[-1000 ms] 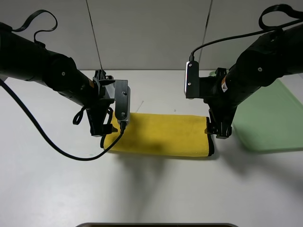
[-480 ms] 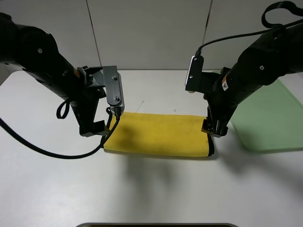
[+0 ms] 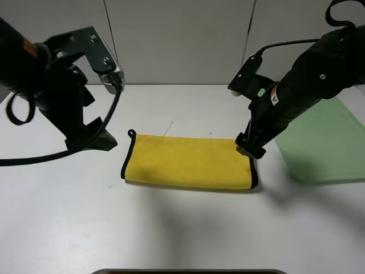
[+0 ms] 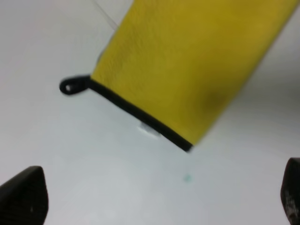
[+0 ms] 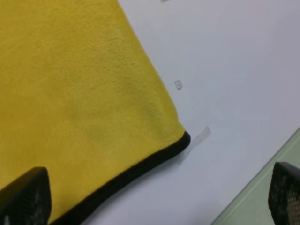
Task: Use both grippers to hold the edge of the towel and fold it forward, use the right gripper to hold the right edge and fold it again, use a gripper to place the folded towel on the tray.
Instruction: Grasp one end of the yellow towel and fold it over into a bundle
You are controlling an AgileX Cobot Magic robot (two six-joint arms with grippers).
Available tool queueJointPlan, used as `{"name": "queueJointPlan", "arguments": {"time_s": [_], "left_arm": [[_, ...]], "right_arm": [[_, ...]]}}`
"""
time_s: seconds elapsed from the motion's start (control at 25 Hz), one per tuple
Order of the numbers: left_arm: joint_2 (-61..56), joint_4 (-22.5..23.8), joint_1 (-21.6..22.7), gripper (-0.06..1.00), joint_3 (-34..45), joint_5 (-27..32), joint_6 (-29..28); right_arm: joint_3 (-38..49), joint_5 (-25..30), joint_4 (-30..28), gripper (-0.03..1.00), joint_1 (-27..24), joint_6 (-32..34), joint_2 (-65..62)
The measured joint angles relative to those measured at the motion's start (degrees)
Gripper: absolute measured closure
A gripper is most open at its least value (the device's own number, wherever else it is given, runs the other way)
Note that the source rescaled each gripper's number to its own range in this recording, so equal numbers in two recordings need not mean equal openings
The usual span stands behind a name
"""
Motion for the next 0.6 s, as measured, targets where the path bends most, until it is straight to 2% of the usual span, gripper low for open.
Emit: {"name": "queueJointPlan", "arguments": {"time_s": [0.24,0.6], "left_arm": [[-12.59,0.00,0.00,-0.05,0.14,9.77,-7.33],[-37.68,0.00,0.00,-0.05,7.59,14.99,-20.49]], "right_arm": [[0.00,0.95,0.26,-0.03,0.00,1.54,-0.06],[0.00,1.07,2.26,-0.03,0.00,1.70,-0.06]]}}
